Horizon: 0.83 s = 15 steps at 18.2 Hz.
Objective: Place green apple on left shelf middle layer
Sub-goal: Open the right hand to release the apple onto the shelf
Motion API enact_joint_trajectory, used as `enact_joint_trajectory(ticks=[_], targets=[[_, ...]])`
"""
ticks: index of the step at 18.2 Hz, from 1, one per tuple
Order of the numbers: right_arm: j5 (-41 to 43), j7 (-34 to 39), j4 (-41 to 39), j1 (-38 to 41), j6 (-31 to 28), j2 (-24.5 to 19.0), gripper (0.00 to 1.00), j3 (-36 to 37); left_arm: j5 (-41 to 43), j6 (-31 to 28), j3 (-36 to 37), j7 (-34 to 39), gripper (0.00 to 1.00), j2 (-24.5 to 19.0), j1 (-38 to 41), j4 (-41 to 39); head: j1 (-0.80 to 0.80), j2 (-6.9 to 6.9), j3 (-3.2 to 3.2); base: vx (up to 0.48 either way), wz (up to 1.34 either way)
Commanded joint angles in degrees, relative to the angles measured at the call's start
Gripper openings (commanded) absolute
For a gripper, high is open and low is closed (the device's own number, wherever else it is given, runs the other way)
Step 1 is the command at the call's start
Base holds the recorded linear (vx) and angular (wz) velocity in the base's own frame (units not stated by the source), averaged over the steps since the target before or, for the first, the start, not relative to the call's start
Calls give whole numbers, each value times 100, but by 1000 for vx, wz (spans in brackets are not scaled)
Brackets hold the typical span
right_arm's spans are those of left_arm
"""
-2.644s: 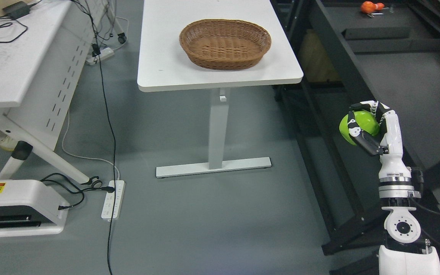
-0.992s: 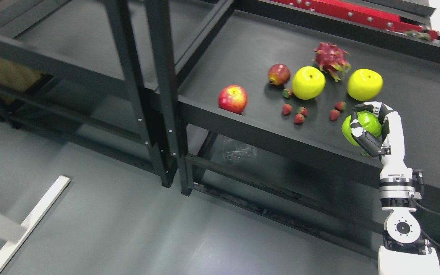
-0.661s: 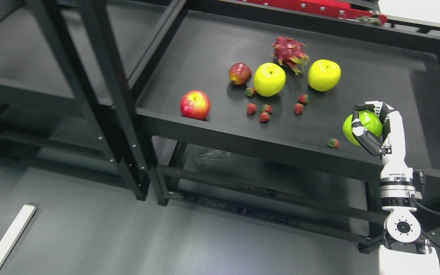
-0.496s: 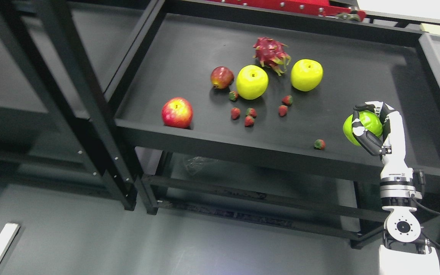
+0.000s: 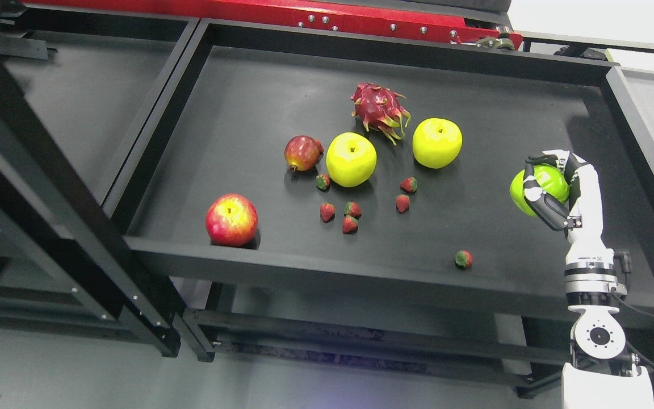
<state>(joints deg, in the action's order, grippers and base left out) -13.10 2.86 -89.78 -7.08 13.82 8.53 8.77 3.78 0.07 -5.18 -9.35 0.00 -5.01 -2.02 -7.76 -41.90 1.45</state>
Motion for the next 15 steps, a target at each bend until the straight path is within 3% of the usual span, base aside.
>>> enact_joint_trajectory(ticks=[1, 5, 7, 8, 9, 12, 15], targets=[[1, 21, 4, -4, -2, -27, 3, 11, 0, 2, 0, 4, 100, -100, 0, 0, 0, 0, 0, 199, -47], [1, 21, 4, -4, -2, -27, 3, 20, 0, 2, 0, 4, 100, -100, 0, 0, 0, 0, 0, 216, -23], [1, 13, 4, -4, -2, -36, 8, 20, 0, 2, 0, 4, 100, -100, 0, 0, 0, 0, 0, 163, 11], [1, 12, 4, 5, -28, -36, 30, 11, 0, 2, 0, -5, 100, -100, 0, 0, 0, 0, 0, 153, 22], [9, 12, 4, -4, -107, -62, 70, 11, 0, 2, 0, 3, 100, -100, 0, 0, 0, 0, 0, 132, 33], [88, 39, -5, -4, -143, -106, 89, -33, 0, 2, 0, 4, 100, -100, 0, 0, 0, 0, 0, 107, 28], [124, 39, -5, -4, -143, -123, 99, -51, 0, 2, 0, 4, 100, -100, 0, 0, 0, 0, 0, 51, 14]])
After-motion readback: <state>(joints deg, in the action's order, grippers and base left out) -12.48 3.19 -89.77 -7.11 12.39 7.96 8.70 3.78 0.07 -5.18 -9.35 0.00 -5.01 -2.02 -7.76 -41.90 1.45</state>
